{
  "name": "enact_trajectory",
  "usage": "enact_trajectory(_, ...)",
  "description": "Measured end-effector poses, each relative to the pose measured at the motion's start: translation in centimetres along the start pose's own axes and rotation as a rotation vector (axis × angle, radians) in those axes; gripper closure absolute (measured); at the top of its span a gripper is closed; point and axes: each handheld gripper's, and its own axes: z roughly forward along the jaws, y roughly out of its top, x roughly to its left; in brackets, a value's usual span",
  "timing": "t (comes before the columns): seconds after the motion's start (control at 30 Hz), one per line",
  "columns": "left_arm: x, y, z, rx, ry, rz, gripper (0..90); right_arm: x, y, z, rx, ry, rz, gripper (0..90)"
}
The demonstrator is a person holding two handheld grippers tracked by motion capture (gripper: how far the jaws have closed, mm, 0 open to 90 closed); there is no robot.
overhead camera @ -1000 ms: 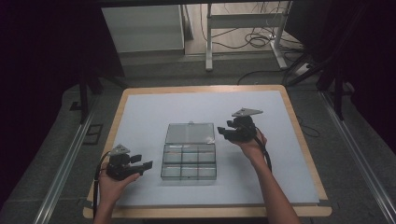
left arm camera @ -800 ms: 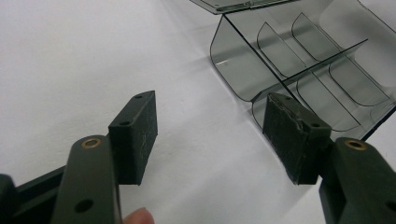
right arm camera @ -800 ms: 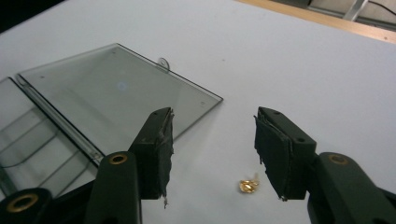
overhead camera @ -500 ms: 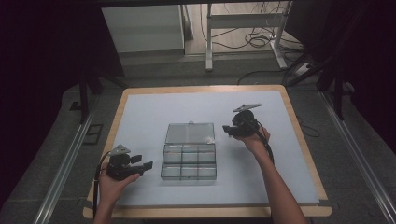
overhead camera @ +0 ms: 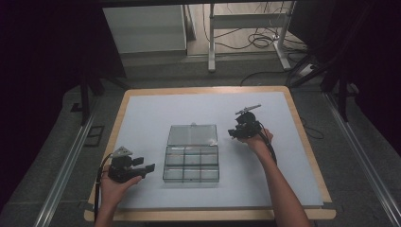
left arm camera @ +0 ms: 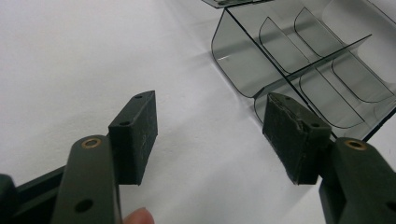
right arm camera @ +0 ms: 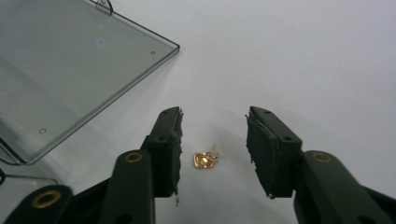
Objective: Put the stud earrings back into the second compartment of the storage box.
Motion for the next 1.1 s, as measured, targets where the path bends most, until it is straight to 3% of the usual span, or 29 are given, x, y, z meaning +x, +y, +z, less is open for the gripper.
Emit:
enact_trajectory(0.8,0.3,-0.1,0.1,-0.001,0.005,-0.005,35.7,-0.7,-0.3,1.3,0.069,0.06,0.025,82.8)
enact_trajectory(1.1,0.2,-0.1,0.1,0.003,0.003,-0.003,35.6,-0.7,-0.4,0.7,0.055,0.071,0.024,84.0)
